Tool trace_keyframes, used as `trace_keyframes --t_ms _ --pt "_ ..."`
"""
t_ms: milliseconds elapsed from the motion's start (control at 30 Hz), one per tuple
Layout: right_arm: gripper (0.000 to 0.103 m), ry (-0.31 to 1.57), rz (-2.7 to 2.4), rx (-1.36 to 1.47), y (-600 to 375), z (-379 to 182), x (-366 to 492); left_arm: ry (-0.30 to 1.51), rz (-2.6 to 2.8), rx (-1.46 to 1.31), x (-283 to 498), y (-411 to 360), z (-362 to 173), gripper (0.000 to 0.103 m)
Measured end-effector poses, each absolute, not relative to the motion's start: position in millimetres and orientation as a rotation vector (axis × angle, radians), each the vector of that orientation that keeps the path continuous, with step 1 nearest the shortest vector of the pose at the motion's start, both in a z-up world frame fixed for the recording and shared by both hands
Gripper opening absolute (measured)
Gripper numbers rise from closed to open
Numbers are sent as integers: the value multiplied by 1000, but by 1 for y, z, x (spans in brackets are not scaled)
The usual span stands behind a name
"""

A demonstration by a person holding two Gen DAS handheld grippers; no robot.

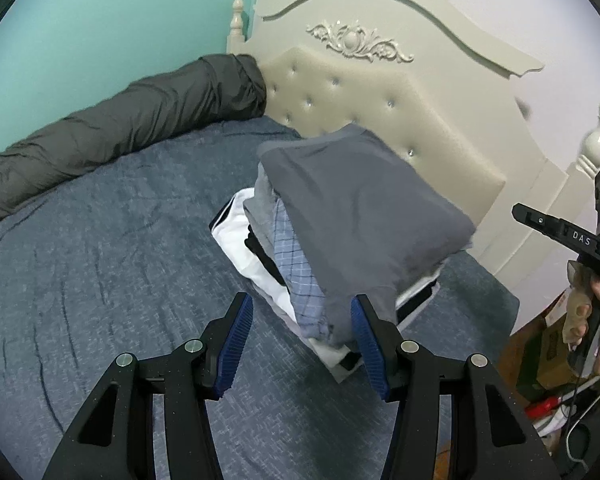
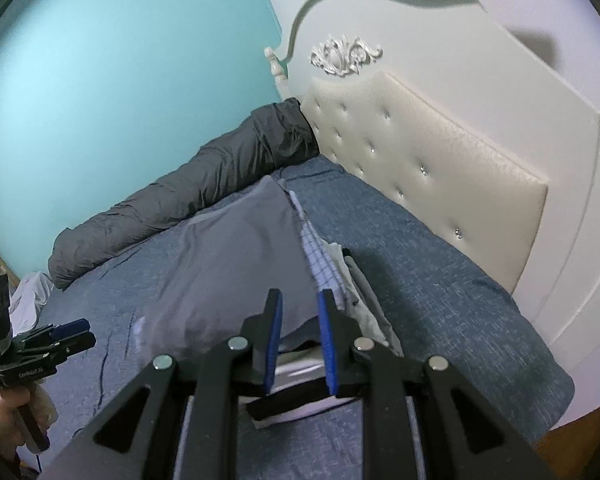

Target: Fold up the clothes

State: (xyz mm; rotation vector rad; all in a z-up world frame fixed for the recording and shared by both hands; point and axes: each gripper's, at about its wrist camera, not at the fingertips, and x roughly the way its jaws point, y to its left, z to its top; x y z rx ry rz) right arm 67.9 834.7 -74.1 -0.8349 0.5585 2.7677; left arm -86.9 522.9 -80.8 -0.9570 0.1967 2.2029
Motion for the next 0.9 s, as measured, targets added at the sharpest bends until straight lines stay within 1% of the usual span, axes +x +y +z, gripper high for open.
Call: trace_keyframes --t_ms 133,233,333,500,733,767,800,867,900 --pt "18 531 2766 -817 817 -63 87 196 2204 -929 -68 514 -67 55" --pt "18 518 2762 -813 805 -58 100 182 2212 -906 -55 506 -59 59" --pt "19 511 2760 -800 795 -52 112 171 2214 -886 -44 498 -50 59" --pt "27 496 2755 -783 777 -43 130 160 2220 -852 -25 485 -37 61" --pt "31 471 2739 -762 752 -32 155 167 2221 -809 -1 476 -25 62" --pt "33 471 2738 -758 749 -31 158 168 2221 -803 3 475 -23 63" --pt "35 467 2737 -753 746 -29 161 168 2221 -795 6 474 -22 64" --pt "36 462 2738 -747 738 -25 167 174 2221 -780 13 471 -18 67" --pt "41 459 2738 -744 734 -24 170 177 2218 -772 17 469 -16 69"
